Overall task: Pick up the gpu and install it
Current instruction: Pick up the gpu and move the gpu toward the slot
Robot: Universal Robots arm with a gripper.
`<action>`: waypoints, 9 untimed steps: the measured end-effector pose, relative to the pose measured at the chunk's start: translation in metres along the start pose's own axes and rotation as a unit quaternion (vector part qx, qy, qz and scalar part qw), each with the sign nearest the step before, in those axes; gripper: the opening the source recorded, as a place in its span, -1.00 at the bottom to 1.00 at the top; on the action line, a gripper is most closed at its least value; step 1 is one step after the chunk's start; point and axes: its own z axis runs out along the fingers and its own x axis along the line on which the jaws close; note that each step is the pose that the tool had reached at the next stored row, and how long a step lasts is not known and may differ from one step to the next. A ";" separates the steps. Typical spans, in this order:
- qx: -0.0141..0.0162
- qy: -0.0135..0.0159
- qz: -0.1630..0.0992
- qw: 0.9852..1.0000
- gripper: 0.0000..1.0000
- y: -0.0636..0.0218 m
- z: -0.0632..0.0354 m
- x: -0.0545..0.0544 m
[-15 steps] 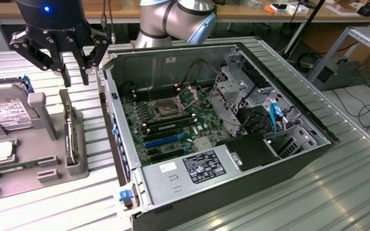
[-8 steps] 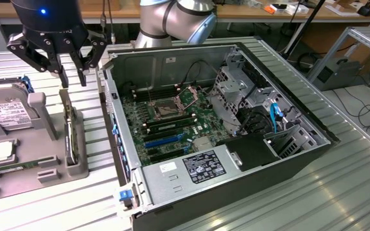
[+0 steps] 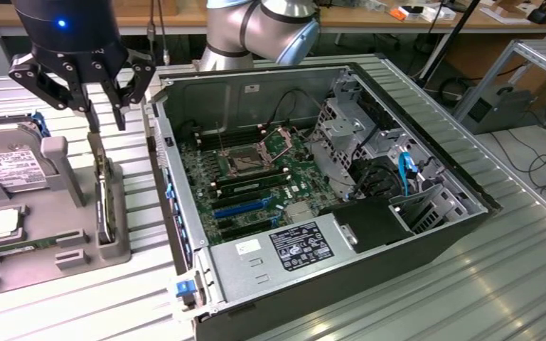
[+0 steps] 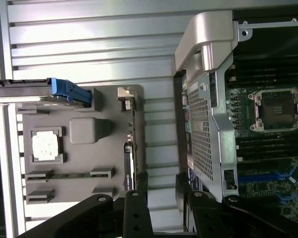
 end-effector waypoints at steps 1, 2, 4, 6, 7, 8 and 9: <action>0.000 0.000 0.000 1.000 -0.28 -0.0001 0.0009 0.001; -0.001 0.000 0.000 1.000 -0.28 -0.0002 0.0017 0.001; -0.002 0.000 0.000 1.000 -0.28 -0.0003 0.0031 0.002; -0.003 0.000 0.000 1.000 -0.28 -0.0005 0.0043 0.003; -0.003 0.000 0.000 1.000 -0.28 -0.0006 0.0047 0.003; -0.003 0.000 0.000 1.000 -0.28 -0.0006 0.0052 0.004; -0.004 0.000 0.000 1.000 -0.28 -0.0007 0.0059 0.005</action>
